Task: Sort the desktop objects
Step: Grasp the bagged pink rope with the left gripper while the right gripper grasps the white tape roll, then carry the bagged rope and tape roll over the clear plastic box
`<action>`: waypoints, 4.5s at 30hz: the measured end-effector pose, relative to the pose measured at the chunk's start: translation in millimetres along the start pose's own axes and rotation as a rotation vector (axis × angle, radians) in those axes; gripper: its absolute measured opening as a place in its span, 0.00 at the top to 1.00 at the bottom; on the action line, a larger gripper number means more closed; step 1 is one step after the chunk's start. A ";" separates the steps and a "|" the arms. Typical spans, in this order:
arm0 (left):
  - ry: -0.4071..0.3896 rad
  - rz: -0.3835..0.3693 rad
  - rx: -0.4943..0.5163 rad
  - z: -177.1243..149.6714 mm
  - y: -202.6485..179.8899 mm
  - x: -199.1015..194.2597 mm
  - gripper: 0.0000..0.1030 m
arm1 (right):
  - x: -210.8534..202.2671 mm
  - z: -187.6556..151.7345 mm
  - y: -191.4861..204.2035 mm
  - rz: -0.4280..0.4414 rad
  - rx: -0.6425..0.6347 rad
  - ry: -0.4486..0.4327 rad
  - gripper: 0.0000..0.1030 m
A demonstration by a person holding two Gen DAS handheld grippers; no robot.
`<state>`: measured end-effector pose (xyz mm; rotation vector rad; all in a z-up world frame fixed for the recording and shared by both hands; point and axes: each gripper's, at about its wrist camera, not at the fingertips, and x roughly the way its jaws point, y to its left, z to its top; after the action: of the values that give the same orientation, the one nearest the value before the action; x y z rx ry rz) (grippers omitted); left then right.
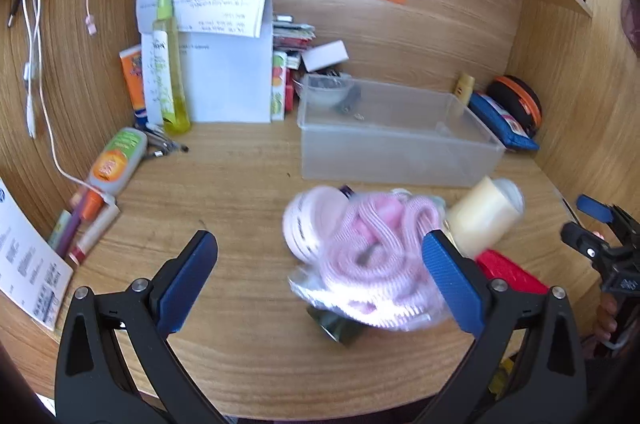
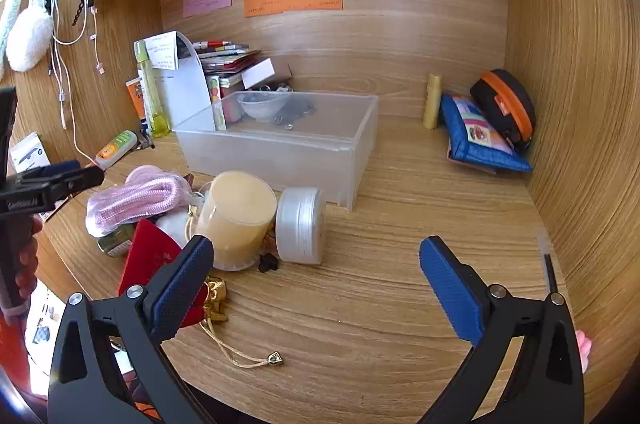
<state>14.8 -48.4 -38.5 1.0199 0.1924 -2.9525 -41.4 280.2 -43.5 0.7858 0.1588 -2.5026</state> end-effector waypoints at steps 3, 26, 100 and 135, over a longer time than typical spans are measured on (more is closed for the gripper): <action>0.013 -0.037 0.027 -6.1 -7.6 -0.9 0.00 | 6.2 -3.2 -2.0 0.002 0.001 0.020 0.01; 0.172 -0.134 -0.137 -13.4 -5.2 64.6 0.00 | 72.1 8.0 -4.9 -0.023 -0.063 0.137 0.16; -0.141 -0.118 0.000 61.3 -29.7 15.5 0.37 | 28.9 74.0 -15.0 0.023 -0.087 -0.070 0.74; 0.069 -0.187 0.030 155.4 -17.1 131.3 0.37 | 134.9 148.1 4.5 0.092 -0.131 0.010 0.74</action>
<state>-185.0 -46.2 3.8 1.1703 0.2592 -3.0957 -208.5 180.0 3.1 0.7347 0.2808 -2.3757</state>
